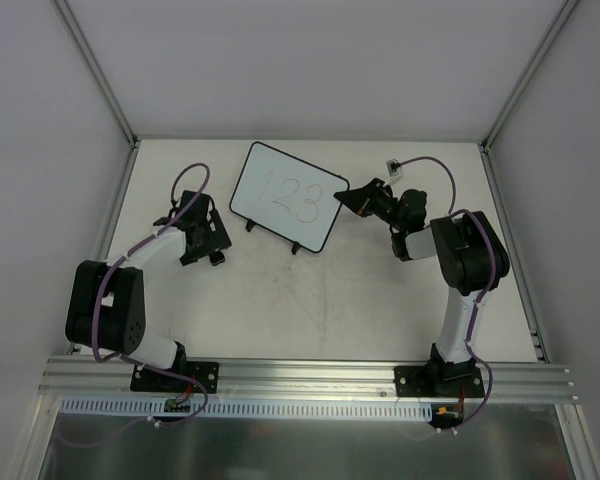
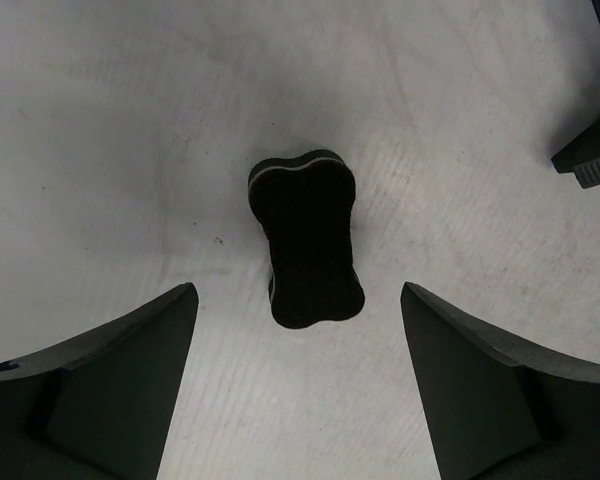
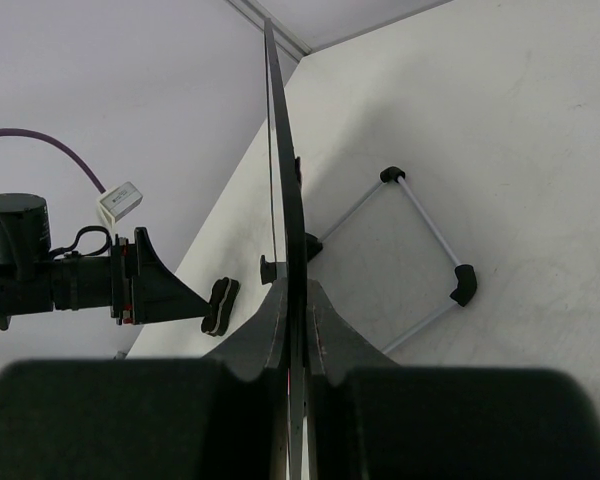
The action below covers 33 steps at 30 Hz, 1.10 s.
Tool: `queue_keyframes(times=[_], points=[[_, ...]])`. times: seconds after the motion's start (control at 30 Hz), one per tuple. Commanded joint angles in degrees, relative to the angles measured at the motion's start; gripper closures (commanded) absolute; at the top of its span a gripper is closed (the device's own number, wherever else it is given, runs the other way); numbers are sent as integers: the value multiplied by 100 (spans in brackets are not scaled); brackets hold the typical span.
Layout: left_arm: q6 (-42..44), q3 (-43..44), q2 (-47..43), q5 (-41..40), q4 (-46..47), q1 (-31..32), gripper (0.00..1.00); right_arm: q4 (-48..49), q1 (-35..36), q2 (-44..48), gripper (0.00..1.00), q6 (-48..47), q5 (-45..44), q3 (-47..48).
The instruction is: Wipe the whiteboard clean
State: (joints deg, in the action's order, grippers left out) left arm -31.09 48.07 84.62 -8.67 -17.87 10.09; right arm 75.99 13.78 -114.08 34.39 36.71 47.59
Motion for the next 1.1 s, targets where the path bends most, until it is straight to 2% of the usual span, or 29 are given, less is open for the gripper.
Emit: queue_keyframes(times=[0.0, 0.23, 0.43, 0.57, 0.67, 0.87, 0.9, 0.93, 0.97, 1.03, 1.07], points=[[-108, 290, 160, -215, -94, 11, 17, 1067, -51, 176, 100, -205, 117, 101], [-160, 536, 748, -162, -59, 20, 29, 1067, -51, 193, 100, -196, 144, 92], [-178, 536, 855, -232, -15, 20, 32, 1067, -77, 202, 100, -187, 152, 92], [-178, 527, 819, -249, 38, 20, 42, 1067, -77, 167, 100, -178, 144, 101], [-169, 528, 811, -215, 55, 20, 56, 1067, -86, 167, 100, -178, 152, 92], [-196, 413, 714, -232, 108, 20, 58, 1067, -86, 167, 100, -170, 170, 92], [-196, 387, 688, -232, 108, 20, 61, 1076, -86, 167, 100, -170, 161, 92], [-178, 378, 670, -232, 117, 11, 78, 1068, -86, 167, 100, -170, 152, 75], [-169, 369, 670, -258, 126, 20, 84, 1067, -95, 167, 100, -161, 144, 83], [-134, 396, 722, -276, 126, 20, 95, 1067, -95, 167, 99, -170, 152, 83], [-125, 404, 731, -250, 126, 20, 95, 1067, -86, 167, 99, -161, 152, 83]])
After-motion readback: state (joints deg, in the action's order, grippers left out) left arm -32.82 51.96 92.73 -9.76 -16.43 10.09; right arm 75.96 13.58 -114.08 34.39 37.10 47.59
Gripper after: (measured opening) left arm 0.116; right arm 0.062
